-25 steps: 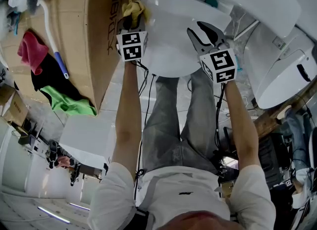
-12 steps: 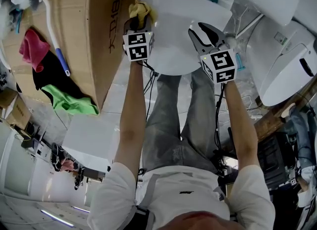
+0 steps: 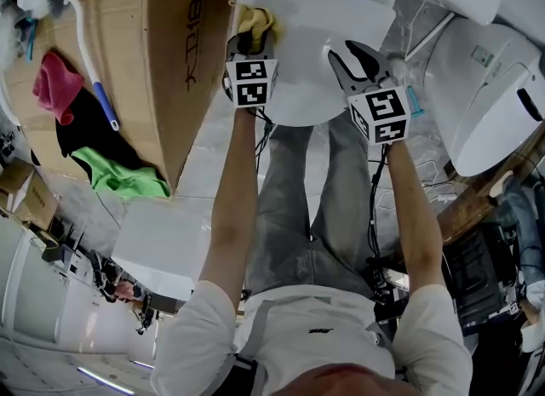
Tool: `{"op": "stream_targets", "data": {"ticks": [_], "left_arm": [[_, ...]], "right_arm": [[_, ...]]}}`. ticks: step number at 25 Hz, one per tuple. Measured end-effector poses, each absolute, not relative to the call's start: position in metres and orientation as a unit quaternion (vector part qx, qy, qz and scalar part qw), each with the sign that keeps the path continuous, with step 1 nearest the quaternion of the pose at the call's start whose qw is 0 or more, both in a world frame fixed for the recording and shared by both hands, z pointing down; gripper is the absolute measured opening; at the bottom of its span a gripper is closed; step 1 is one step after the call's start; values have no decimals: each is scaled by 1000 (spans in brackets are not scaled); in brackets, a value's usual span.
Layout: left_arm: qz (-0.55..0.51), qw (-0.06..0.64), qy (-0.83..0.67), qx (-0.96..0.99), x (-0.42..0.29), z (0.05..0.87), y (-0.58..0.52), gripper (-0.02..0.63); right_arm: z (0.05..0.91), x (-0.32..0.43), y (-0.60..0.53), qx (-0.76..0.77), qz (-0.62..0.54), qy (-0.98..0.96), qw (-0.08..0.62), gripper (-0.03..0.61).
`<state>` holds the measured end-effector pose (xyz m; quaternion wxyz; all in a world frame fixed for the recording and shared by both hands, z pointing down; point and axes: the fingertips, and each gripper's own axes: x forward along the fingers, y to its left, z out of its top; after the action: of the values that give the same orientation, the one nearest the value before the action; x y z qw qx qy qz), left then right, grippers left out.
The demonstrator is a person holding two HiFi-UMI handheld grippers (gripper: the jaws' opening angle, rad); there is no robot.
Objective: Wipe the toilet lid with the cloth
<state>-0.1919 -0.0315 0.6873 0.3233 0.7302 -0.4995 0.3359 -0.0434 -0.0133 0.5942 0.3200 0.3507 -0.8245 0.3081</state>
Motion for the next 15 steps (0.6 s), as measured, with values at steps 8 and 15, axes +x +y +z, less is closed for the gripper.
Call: {"op": "stream_targets", "data": {"ticks": [8,15], "left_arm": [[344,325,-473,743,-155,688,-18,104],[354,317,-450,757,-123,687,-10,104]], "right_arm": [[598,-23,-4,361,316,-816,322,167],[599,-4,2,372,323,-810,318,167]]}}
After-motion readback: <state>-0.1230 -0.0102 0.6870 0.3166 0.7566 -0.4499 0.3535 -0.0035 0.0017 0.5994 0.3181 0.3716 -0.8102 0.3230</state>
